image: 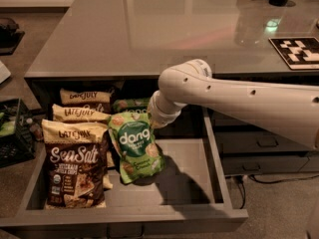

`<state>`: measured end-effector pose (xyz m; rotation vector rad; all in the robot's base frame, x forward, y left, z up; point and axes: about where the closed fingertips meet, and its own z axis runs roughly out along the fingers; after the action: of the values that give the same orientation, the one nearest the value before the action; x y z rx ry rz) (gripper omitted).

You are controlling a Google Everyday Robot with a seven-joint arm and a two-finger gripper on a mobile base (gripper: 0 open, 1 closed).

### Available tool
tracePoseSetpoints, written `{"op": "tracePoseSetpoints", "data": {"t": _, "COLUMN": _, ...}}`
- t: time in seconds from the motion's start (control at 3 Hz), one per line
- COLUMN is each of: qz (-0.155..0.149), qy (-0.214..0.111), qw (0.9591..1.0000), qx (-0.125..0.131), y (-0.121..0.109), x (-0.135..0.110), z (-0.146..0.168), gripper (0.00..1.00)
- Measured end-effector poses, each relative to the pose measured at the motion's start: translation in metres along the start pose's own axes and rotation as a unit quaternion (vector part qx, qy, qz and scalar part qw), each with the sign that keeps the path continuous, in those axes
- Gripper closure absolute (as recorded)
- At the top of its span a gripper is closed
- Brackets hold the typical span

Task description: Pick green rice chip bag from top drawer and place on counter

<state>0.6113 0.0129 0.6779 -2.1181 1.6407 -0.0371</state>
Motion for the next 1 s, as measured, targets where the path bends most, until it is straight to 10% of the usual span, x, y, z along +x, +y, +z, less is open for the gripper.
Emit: {"op": "tracePoseSetpoints", "data": {"t": 1.0, "qz": -0.016, "qy": -0.021, "qw": 0.9922, "qx": 0.122, "y": 0.005, "x": 0.006, "z": -0.062, "gripper": 1.0}}
